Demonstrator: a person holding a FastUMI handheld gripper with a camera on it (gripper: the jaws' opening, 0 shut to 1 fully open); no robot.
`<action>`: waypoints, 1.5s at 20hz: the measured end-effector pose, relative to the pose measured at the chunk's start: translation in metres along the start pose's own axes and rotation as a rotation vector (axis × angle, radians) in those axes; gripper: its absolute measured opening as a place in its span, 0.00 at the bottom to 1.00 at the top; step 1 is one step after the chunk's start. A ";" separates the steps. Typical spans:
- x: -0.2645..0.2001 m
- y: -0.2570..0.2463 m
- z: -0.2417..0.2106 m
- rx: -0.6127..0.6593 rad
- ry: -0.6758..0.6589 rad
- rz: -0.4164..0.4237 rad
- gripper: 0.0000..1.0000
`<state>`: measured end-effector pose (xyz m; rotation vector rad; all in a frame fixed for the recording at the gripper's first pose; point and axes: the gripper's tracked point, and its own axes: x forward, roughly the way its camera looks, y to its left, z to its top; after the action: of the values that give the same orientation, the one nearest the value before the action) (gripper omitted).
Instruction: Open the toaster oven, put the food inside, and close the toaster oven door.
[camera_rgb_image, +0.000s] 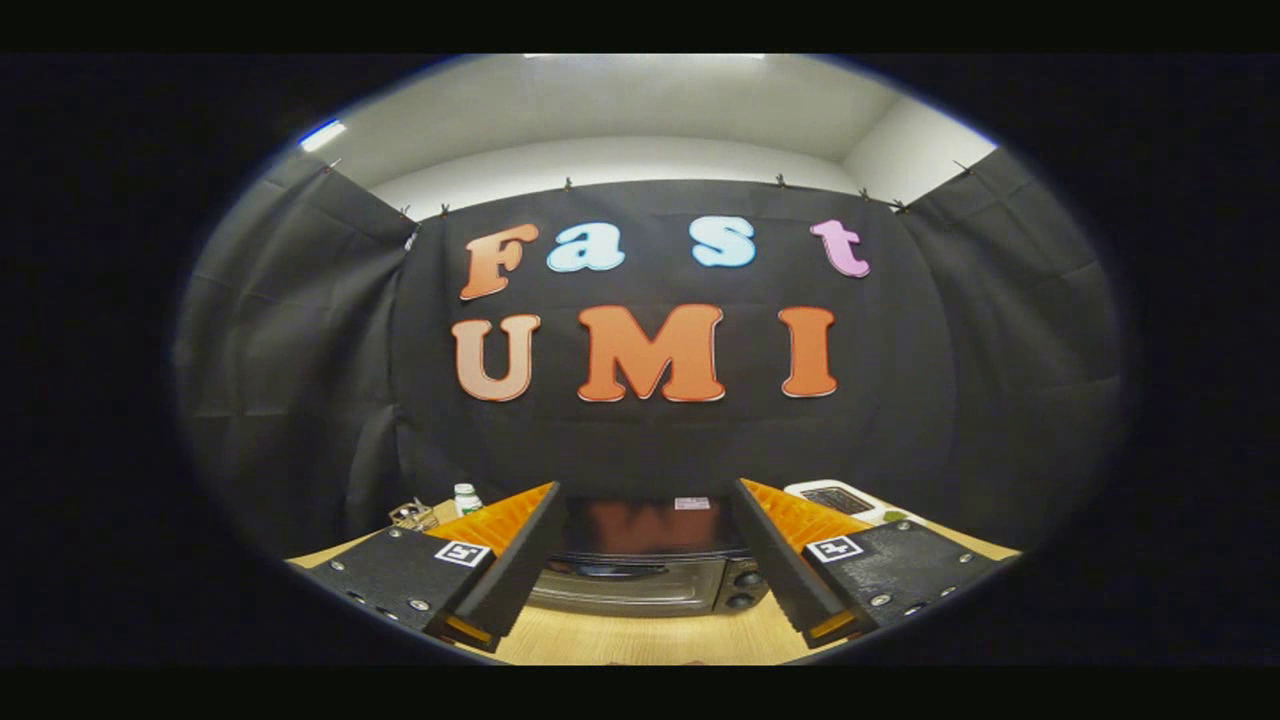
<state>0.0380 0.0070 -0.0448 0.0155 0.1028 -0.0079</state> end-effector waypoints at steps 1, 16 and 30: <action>0.007 0.001 -0.007 0.012 0.014 0.000 0.99; 0.093 0.024 -0.144 -0.031 0.304 -0.025 0.99; 0.054 0.023 -0.150 -0.039 0.263 0.015 0.92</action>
<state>0.0763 0.0323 -0.1995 -0.0221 0.3662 0.0110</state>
